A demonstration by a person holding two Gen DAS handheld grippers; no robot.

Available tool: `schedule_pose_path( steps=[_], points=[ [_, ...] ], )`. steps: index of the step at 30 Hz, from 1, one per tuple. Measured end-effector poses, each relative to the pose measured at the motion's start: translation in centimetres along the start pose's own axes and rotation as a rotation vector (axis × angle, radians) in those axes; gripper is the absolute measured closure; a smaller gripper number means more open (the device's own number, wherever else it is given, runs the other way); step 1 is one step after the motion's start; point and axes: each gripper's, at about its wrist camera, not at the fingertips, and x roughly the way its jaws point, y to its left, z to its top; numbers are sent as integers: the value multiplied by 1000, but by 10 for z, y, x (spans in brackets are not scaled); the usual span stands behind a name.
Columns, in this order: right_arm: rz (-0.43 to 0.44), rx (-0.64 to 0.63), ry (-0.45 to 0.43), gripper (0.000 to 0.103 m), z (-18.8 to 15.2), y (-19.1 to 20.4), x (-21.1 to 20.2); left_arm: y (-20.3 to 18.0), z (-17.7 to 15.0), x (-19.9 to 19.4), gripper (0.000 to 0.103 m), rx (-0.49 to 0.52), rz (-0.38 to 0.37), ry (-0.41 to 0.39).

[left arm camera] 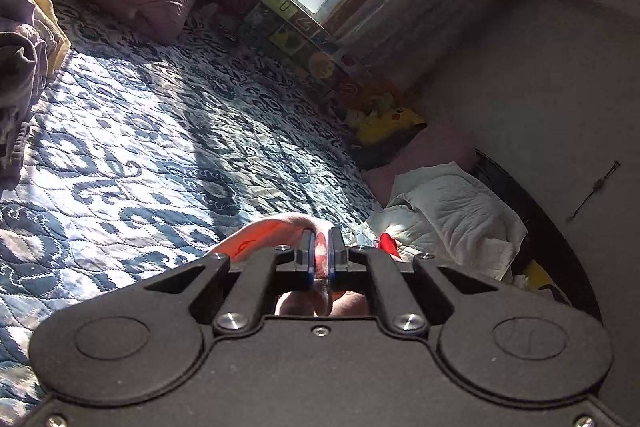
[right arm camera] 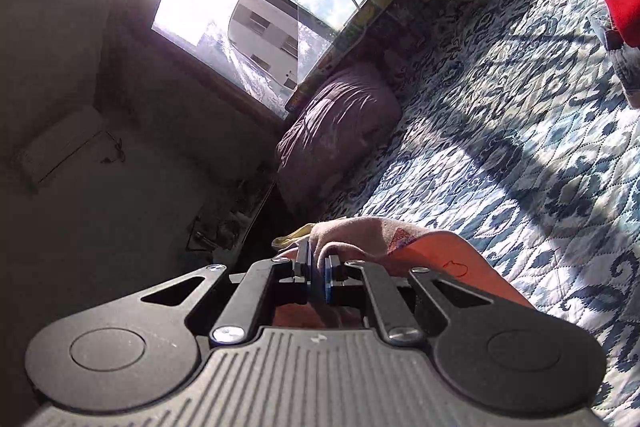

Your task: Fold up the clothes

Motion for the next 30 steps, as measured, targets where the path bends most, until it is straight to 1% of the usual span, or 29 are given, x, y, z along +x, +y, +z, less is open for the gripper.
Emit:
schedule_pose_path(
  steps=[2, 3, 5, 6, 8, 9, 10, 12, 13, 15, 17, 19, 22, 23, 24, 25, 26, 27, 28, 29, 30],
  points=[
    [21, 1, -7, 95, 0, -5, -5, 1, -2, -7, 100, 30, -13, -18],
    [20, -12, 2, 95, -7, -9, -10, 4, -8, -12, 100, 40, -10, -20],
    [12, -41, 28, 95, -24, -19, -19, 17, -33, -24, 100, 46, -5, -7],
    [7, -46, 48, 95, -42, -28, -27, 25, -50, -32, 100, 47, 5, 1],
    [-38, -28, 96, 95, -85, -58, -40, 45, -91, -43, 100, 44, 34, 36],
    [-64, -16, 121, 95, -107, -73, -47, 61, -123, -50, 100, 37, 73, 69],
    [-96, -1, 141, 95, -127, -87, -51, 76, -149, -52, 100, 7, 99, 104],
    [-172, 83, 188, 95, -173, -124, -60, 105, -194, -53, 100, -61, 152, 171],
    [-208, 108, 203, 95, -194, -137, -64, 118, -214, -53, 100, -96, 178, 199],
    [-246, 120, 208, 95, -223, -150, -72, 130, -237, -57, 100, -118, 207, 205],
    [-263, 112, 201, 95, -239, -152, -78, 137, -248, -65, 100, -149, 211, 189],
    [-256, 110, 190, 95, -246, -148, -84, 135, -253, -73, 100, -165, 201, 174],
    [-235, 111, 171, 95, -246, -138, -93, 129, -257, -84, 100, -165, 185, 160],
    [-239, 97, 169, 95, -245, -135, -93, 127, -258, -87, 100, -151, 187, 156],
    [-249, 73, 168, 94, -244, -133, -93, 126, -261, -88, 100, -122, 201, 155],
    [-275, 39, 174, 87, -243, -132, -92, 126, -265, -87, 99, -100, 207, 155],
    [-307, 0, 182, 83, -242, -132, -92, 128, -269, -87, 89, -93, 212, 159],
    [-325, -41, 179, 77, -244, -130, -95, 131, -273, -89, 81, -96, 221, 165],
    [-338, -83, 170, 72, -246, -129, -100, 133, -278, -94, 64, -101, 219, 158],
    [-350, -126, 161, 71, -249, -127, -104, 135, -283, -98, 56, -106, 216, 150],
    [-379, -183, 153, 66, -254, -124, -108, 137, -286, -102, 56, -113, 209, 142]
  ],
)
